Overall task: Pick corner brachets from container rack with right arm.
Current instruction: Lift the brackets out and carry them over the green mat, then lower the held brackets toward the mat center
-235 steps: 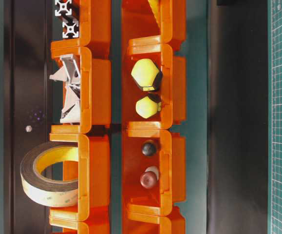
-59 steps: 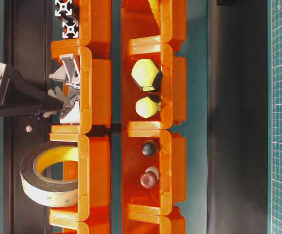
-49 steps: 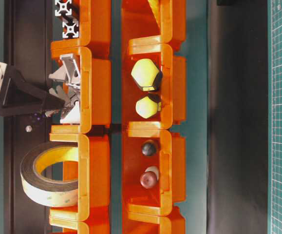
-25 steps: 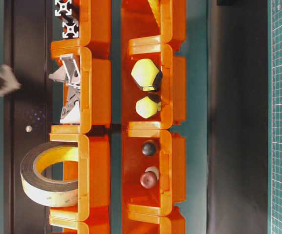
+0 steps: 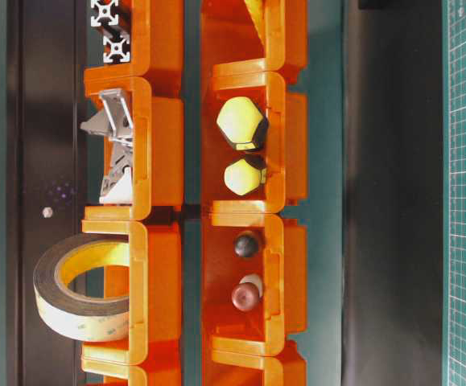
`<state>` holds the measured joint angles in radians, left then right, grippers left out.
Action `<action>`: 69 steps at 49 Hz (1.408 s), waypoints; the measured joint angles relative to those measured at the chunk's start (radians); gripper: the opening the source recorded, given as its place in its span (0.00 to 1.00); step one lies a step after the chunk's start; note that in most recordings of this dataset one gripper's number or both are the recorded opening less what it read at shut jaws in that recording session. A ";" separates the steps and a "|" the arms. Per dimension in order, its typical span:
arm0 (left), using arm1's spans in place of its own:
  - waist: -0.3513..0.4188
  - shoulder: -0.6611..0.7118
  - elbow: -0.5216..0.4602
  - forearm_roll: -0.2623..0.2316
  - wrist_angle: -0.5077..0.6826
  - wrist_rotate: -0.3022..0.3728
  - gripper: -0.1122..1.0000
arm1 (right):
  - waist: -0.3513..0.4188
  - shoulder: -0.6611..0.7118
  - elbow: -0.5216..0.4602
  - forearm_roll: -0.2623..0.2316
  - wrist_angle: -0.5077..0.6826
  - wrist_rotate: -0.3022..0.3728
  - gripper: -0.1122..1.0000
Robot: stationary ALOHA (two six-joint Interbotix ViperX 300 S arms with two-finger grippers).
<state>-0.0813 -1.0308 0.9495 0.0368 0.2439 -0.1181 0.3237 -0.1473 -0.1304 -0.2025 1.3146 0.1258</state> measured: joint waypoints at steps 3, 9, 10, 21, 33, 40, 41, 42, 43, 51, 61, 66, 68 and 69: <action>0.000 -0.006 -0.002 0.000 0.005 0.000 0.10 | 0.034 0.000 0.038 0.000 0.002 0.015 0.56; 0.000 -0.025 -0.008 0.000 0.008 0.000 0.10 | 0.101 0.009 0.143 0.000 -0.014 0.046 0.56; 0.002 -0.029 -0.008 -0.002 0.009 0.000 0.10 | 0.109 0.012 0.158 0.000 -0.023 0.049 0.56; 0.002 -0.049 -0.017 0.000 0.037 -0.005 0.10 | 0.141 0.063 0.291 -0.009 -0.265 0.067 0.56; 0.000 -0.049 -0.017 0.000 0.043 -0.006 0.10 | 0.133 0.147 0.419 -0.101 -0.508 0.069 0.56; 0.000 -0.049 -0.017 0.000 0.043 -0.008 0.10 | 0.106 0.207 0.430 -0.181 -0.565 0.071 0.56; 0.000 -0.049 -0.017 -0.002 0.043 -0.008 0.10 | 0.100 0.216 0.430 -0.190 -0.572 0.069 0.56; 0.000 -0.049 -0.018 -0.002 0.043 -0.006 0.10 | 0.094 0.224 0.430 -0.198 -0.578 0.071 0.56; 0.002 -0.049 -0.017 0.000 0.043 -0.006 0.10 | 0.087 0.233 0.430 -0.207 -0.586 0.069 0.56; 0.000 -0.049 -0.017 0.000 0.043 -0.006 0.10 | 0.049 0.305 0.430 -0.244 -0.670 0.071 0.56; 0.002 -0.049 -0.017 -0.002 0.044 -0.006 0.10 | 0.003 0.379 0.422 -0.250 -0.765 0.069 0.56; 0.000 -0.049 -0.017 -0.002 0.048 -0.008 0.10 | -0.015 0.394 0.420 -0.252 -0.782 0.071 0.56; 0.002 -0.049 -0.017 0.000 0.048 -0.008 0.10 | -0.020 0.399 0.419 -0.252 -0.787 0.069 0.56; 0.000 -0.049 -0.017 -0.002 0.048 -0.008 0.10 | -0.021 0.402 0.419 -0.252 -0.788 0.069 0.56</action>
<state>-0.0813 -1.0799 0.9327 0.0353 0.2915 -0.1258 0.3022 0.2546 0.2884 -0.4541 0.5262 0.1948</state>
